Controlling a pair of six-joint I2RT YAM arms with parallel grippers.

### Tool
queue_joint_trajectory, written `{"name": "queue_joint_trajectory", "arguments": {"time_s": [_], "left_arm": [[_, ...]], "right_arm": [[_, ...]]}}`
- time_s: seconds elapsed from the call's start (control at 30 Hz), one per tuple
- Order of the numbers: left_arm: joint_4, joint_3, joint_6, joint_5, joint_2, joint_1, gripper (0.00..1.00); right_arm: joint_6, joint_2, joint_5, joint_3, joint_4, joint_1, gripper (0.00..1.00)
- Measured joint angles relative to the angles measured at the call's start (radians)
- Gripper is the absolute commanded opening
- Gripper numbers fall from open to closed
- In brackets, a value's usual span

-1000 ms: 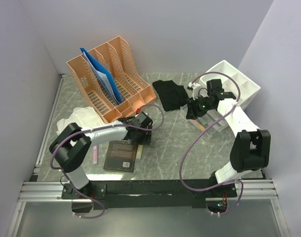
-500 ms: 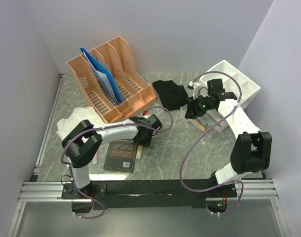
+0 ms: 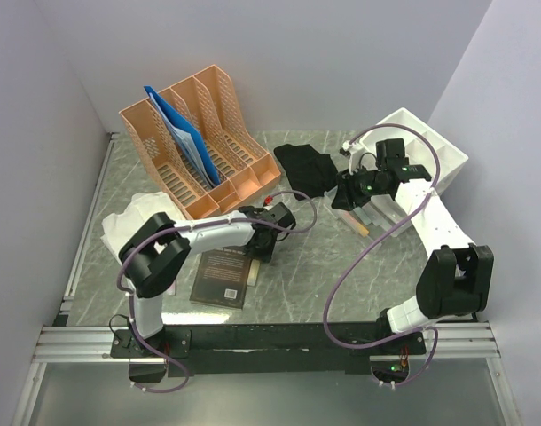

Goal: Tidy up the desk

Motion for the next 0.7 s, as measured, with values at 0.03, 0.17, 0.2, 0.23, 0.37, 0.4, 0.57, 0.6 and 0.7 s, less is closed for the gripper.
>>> {"name": "queue_joint_trajectory", "arguments": {"time_s": [0.03, 0.17, 0.2, 0.23, 0.37, 0.4, 0.57, 0.6, 0.7], "left_arm": [[0.005, 0.005, 0.003, 0.007, 0.003, 0.000, 0.40], [0.030, 0.018, 0.005, 0.032, 0.010, -0.001, 0.46], [0.032, 0.018, 0.005, 0.034, 0.010, -0.001, 0.47], [0.035, 0.018, 0.005, 0.037, 0.010, -0.002, 0.47], [0.037, 0.018, 0.005, 0.039, 0.010, -0.004, 0.47], [0.037, 0.018, 0.005, 0.039, 0.010, -0.004, 0.47], [0.042, 0.018, 0.005, 0.039, 0.005, -0.005, 0.46], [0.049, 0.018, 0.005, 0.040, 0.005, -0.005, 0.46], [0.083, 0.018, 0.005, 0.048, 0.005, -0.006, 0.48]], "right_arm": [[0.000, -0.001, 0.000, 0.000, -0.002, 0.000, 0.48], [0.002, -0.002, 0.000, 0.000, -0.001, 0.000, 0.48], [0.002, -0.002, 0.000, 0.000, -0.002, 0.000, 0.48], [0.003, -0.002, 0.000, 0.000, -0.001, 0.000, 0.48], [0.003, -0.002, 0.000, 0.000, -0.002, 0.000, 0.48], [0.003, -0.002, 0.000, 0.000, -0.002, 0.000, 0.48], [0.002, -0.002, 0.000, 0.000, -0.002, 0.000, 0.48], [0.002, -0.002, 0.000, 0.000, -0.002, 0.000, 0.48], [0.002, -0.002, 0.000, 0.000, -0.002, 0.000, 0.48]]}}
